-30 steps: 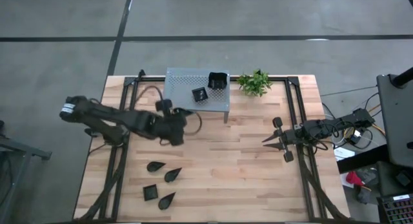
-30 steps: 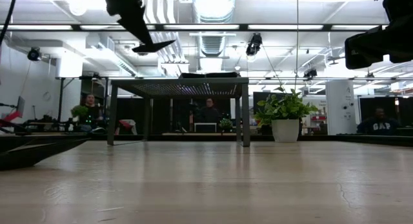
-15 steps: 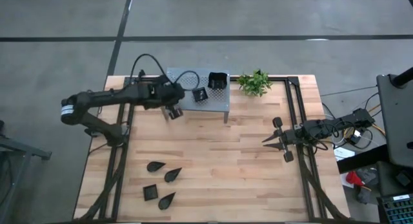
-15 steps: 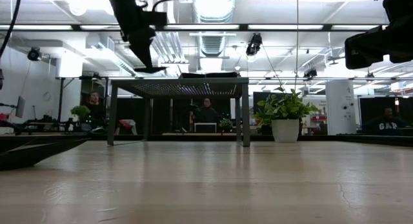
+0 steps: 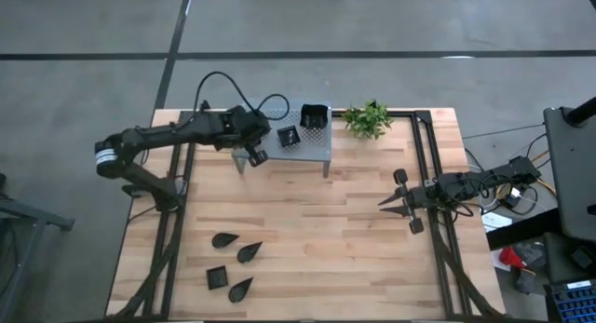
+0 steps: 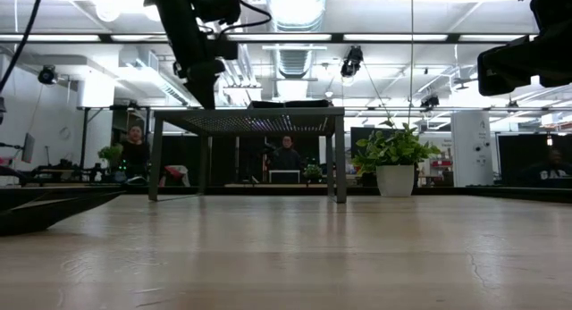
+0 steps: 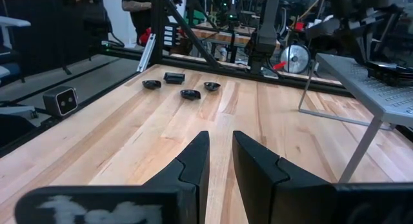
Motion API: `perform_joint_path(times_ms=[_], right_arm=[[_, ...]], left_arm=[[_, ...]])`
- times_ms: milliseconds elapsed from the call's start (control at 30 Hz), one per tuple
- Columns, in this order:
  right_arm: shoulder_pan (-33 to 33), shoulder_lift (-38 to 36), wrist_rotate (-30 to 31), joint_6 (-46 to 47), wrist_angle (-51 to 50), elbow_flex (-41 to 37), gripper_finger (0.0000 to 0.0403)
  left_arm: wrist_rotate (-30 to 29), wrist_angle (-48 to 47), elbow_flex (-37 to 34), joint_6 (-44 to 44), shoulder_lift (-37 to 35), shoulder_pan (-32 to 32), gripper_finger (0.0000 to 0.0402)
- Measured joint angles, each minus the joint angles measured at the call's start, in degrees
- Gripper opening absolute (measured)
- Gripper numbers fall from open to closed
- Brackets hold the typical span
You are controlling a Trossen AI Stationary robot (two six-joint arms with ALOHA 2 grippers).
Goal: Pick & Place Mini shaped plates
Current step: Put the black drop-shaped plate on the shelf
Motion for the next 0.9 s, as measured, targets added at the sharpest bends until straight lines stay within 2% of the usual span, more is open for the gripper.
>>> perform_joint_path(times_ms=[900], right_arm=[[0.0,0.0,0.0,0.0,0.0,0.0,0.0063]], left_arm=[[0.1,0.7,-0.1,0.5,0.6,0.0,0.0]])
